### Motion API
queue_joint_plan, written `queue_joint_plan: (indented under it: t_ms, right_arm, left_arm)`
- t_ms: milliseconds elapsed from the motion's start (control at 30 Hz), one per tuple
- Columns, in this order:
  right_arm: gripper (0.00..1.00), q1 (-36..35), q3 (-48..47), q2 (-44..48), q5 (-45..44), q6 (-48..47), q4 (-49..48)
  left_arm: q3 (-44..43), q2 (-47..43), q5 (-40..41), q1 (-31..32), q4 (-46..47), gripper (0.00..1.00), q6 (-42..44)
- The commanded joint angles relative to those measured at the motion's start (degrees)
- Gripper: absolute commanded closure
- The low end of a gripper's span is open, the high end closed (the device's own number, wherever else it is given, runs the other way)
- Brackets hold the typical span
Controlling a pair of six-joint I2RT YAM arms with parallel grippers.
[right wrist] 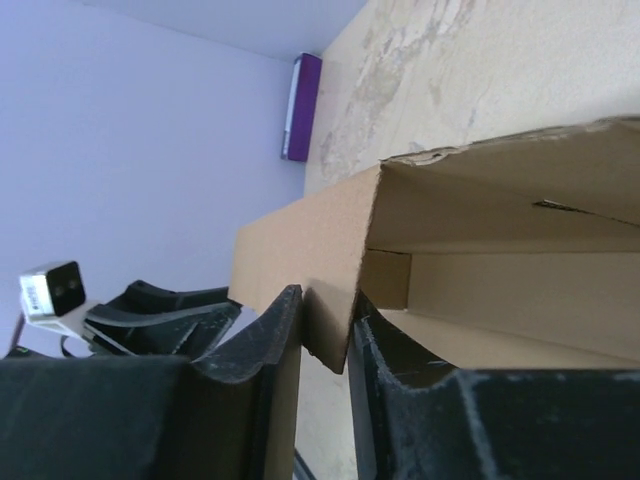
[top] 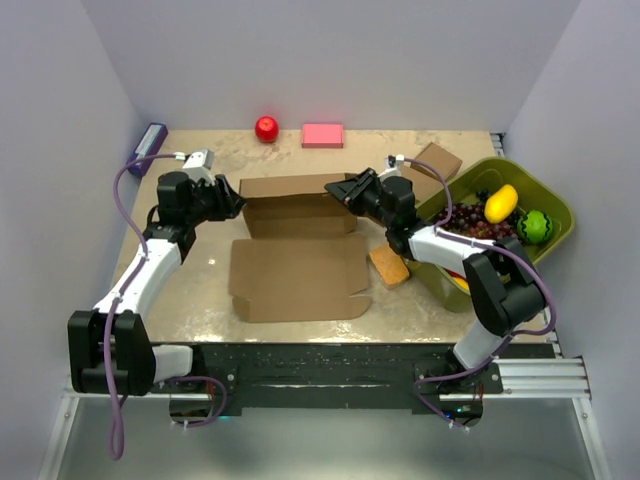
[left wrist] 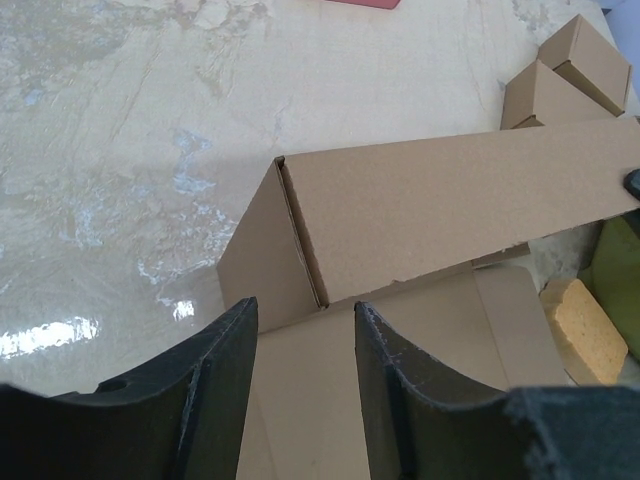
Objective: Fold the paper box
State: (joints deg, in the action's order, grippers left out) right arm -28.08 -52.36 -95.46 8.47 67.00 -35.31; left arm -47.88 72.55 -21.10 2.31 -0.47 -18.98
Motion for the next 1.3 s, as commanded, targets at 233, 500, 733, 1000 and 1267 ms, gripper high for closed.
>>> queue_joint_plan:
  t_ms: [233, 500, 733, 1000, 1267]
  right_arm:
    - [1.00, 0.1, 0.0, -1.1, -1.9, 2.3, -5.0]
    - [1.00, -0.2, -0.2, -4.5, -0.6, 2.3, -5.6]
    - [1.00, -1.4, -1.5, -6.8, 0.4, 3.0, -6.1]
    - [1.00, -3.9, -5.5, -10.0, 1.3, 2.9, -4.9]
    - [0.65, -4.4, -5.8, -9.3, 0.4, 1.7, -2.8]
  left_arm:
    - [0.2, 0.0, -1.3, -0.4, 2.1, 0.52, -0.6]
    - [-0.5, -3.4, 2.3, -0.5, 1.0, 0.33, 1.0]
    - [0.0, -6.2, 5.5, -2.3, 1.1, 0.24, 0.5]
    - [0.0, -5.2, 4.7, -5.5, 1.4, 0.28, -0.4]
    - [-0.5, -1.4, 0.3, -9.7, 3.8, 0.37, -3.1]
